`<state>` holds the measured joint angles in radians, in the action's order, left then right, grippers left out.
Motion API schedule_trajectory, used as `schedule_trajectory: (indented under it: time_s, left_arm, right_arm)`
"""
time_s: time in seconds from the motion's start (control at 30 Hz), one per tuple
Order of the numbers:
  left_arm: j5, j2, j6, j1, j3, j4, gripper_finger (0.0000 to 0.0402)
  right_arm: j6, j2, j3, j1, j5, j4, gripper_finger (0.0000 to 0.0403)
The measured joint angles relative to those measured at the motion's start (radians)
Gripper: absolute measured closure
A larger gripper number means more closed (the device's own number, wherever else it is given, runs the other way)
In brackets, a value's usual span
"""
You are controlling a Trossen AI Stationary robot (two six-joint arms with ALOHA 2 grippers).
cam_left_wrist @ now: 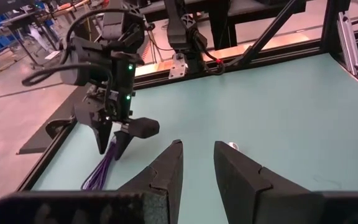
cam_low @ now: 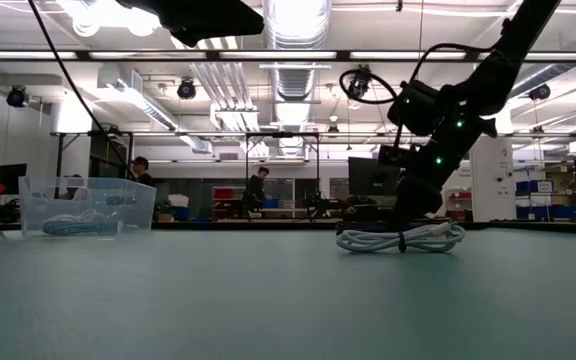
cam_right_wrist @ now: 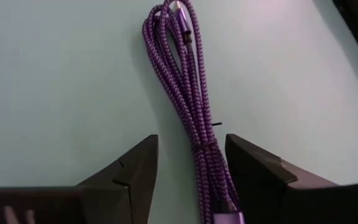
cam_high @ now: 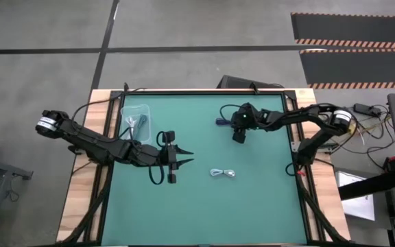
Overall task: Pick and place USB-C Cables
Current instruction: Put the violet charger cable into the transparent bin
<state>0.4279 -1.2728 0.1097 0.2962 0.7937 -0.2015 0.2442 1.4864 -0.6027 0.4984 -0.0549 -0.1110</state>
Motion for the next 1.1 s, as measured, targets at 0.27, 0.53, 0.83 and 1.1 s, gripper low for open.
schedule_trajectory:
  time_s: [0.27,0.53,0.83,1.1]
  left_arm:
    - [0.0,0.0,0.0,0.0,0.0,0.0,0.0327]
    - [0.0,0.0,0.0,0.0,0.0,0.0,0.0327]
    - [0.0,0.0,0.0,0.0,-0.002,0.0,0.0327]
    - [0.0,0.0,0.0,0.0,-0.002,0.0,0.0327]
  right_arm:
    - [-0.035,0.048,0.0,0.006,0.005,-0.042,0.0241]
    - [-0.043,0.069,-0.001,0.015,0.033,-0.046,0.0281]
    - [-0.086,0.071,-0.001,0.016,0.048,-0.044,0.0356]
    - [-0.094,0.043,0.001,0.017,0.081,-0.049,0.0384]
